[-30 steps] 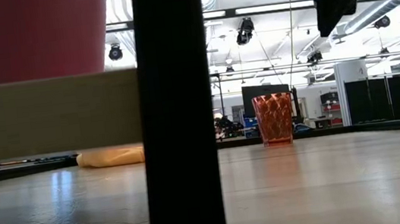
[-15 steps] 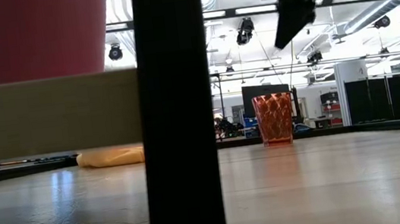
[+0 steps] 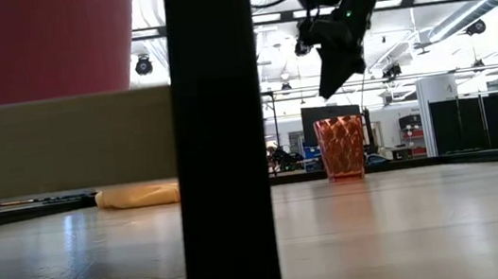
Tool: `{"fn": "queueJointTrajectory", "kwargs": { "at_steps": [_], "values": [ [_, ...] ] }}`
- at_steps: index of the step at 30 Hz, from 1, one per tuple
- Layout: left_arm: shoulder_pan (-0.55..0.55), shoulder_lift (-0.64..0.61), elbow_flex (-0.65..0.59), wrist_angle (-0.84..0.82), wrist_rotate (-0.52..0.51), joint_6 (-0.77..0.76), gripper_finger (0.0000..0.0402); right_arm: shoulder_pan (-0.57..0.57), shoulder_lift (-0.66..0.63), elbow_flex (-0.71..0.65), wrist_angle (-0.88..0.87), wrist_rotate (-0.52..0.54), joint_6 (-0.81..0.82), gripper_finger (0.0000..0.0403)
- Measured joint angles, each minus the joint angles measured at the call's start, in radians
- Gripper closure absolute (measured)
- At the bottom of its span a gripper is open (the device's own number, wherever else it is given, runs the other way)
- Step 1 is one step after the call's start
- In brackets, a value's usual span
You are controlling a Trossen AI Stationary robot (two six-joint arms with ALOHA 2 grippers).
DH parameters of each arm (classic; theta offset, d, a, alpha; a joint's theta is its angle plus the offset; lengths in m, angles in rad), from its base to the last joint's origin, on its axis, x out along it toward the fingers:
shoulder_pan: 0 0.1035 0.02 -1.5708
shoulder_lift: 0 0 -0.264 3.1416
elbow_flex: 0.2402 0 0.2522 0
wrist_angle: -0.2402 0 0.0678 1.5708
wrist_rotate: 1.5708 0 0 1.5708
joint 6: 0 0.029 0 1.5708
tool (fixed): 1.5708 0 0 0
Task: Stack small to large cups/mugs on shelf
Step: Put the orange cup on the shelf
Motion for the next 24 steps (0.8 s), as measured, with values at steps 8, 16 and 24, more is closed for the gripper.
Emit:
{"fn": "queueJointTrajectory", "kwargs": {
  "at_steps": [8, 16, 24],
  "values": [
    [0.001, -0.003, 0.0, -0.002, 0.001, 0.0, 0.0346, -0.005, 0.115, 0.078, -0.01, 0.056, 0.004, 0.0312],
    [0.0, -0.003, 0.0, -0.002, 0.002, 0.0, 0.0346, -0.005, 0.195, 0.17, -0.148, 0.16, 0.043, 0.0312],
    [0.0, -0.002, -0.001, -0.002, 0.003, 0.0, 0.0346, -0.004, 0.207, 0.175, -0.195, 0.161, 0.087, 0.0312]
  ]
}}
